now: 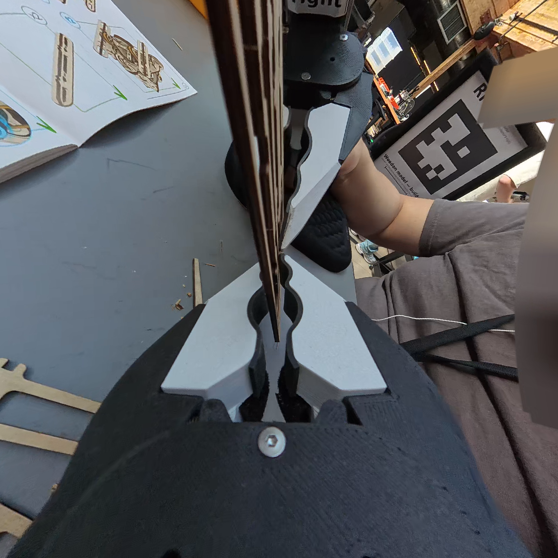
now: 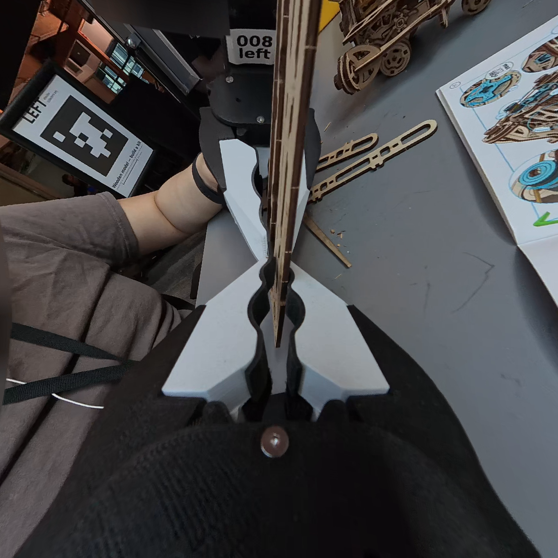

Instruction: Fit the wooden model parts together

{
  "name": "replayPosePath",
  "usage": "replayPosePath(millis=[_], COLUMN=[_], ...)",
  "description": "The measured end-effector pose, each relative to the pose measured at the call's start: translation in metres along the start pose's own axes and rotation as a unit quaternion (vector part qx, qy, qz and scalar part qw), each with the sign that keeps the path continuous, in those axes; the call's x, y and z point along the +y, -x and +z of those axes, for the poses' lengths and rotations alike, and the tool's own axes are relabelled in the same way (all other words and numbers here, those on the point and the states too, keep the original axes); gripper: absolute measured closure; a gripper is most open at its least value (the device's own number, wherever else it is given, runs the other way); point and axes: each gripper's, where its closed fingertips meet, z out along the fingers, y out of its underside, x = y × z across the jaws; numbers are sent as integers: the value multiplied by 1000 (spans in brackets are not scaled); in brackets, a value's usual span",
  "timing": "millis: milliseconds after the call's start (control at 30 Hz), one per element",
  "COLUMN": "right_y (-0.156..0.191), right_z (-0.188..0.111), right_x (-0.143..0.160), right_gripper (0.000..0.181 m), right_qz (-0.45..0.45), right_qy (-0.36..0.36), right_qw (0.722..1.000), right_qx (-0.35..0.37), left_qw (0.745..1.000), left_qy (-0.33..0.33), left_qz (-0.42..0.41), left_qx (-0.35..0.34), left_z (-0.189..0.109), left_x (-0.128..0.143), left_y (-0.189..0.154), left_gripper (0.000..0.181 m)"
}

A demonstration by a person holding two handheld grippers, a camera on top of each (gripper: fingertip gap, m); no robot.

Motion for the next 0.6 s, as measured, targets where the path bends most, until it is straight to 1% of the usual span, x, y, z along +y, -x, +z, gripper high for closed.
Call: replayPosePath(millis=[100, 333, 400, 467, 533, 600], right_y=[-5, -7, -10, -8, -7, -5], right_z=[1, 4, 4, 3, 1, -1], right_x=[3, 8, 8, 6, 3, -1], right_gripper=[181, 181, 181, 180, 179, 179], right_qz=[1, -4, -9, -7, 29, 32], right_qy=[8, 24, 26, 17, 7, -6], right_qw=[1000, 999, 999, 999, 1000, 999], right_qx=[15, 25, 41, 32, 10, -2], left_qw=[1000, 1000, 999, 1000, 1000, 1000], left_qy=[2, 9, 12, 3, 1, 5], left_qz=[-8, -26, -31, -27, -18, -15], left_qx=[-7, -7, -11, -6, -3, 4], left_z=[1, 2, 2, 1, 1, 1], left_x=[2, 7, 8, 5, 4, 5], left_y=[3, 6, 8, 7, 5, 3], left_gripper=[181, 181, 181, 181, 181, 181])
